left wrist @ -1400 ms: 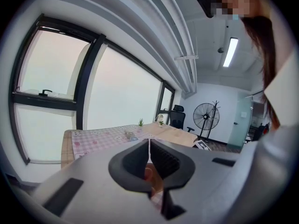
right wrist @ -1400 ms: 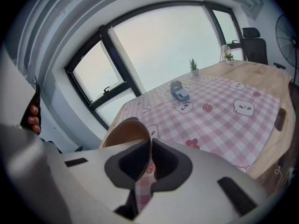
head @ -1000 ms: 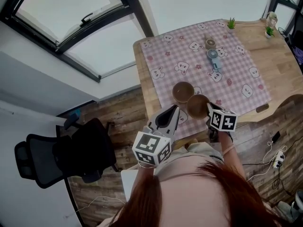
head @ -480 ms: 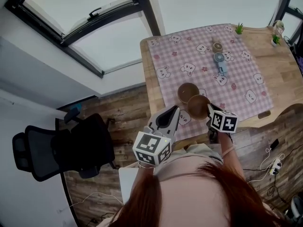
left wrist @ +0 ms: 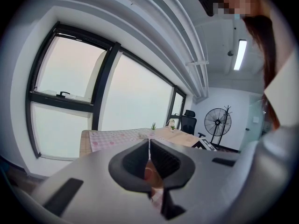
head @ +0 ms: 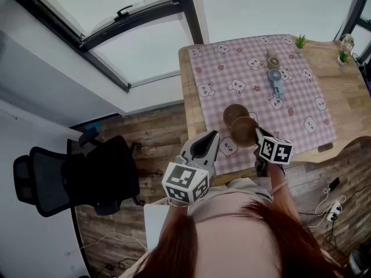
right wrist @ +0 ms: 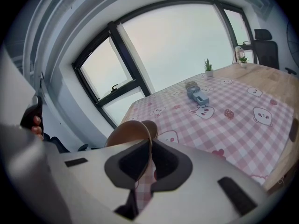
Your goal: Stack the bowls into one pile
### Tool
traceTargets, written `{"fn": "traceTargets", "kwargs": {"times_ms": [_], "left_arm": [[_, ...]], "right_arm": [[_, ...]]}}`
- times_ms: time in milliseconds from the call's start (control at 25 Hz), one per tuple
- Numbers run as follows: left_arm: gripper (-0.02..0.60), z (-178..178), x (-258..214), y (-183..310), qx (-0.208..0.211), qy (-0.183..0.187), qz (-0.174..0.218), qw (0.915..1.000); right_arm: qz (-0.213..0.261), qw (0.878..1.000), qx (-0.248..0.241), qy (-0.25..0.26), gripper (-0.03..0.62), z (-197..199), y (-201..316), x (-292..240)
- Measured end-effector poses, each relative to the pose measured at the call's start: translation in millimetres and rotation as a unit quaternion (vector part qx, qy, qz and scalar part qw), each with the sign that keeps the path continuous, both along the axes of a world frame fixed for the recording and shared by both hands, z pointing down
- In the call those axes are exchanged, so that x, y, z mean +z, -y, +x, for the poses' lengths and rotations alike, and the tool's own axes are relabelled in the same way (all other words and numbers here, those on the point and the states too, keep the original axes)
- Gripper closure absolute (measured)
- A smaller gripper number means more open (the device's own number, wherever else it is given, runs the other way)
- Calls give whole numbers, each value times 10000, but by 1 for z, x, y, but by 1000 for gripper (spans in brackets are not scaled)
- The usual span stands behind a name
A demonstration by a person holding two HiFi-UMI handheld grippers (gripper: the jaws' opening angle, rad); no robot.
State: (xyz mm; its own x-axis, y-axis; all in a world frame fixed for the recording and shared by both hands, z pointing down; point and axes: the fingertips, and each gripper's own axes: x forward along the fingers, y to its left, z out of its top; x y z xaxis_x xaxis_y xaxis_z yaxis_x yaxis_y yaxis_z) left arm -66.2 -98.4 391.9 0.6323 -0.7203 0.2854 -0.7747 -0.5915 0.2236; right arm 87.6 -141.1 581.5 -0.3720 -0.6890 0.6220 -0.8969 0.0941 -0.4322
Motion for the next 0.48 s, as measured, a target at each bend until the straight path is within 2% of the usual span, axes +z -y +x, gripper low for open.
{"fn": "traceTargets", "kwargs": {"times_ms": [480], "left_arm": [[569,-16,1,9,-209,-52,9,9998]], "right_arm": [[47,9998,-166,-32,576,-15,18,-4]]}}
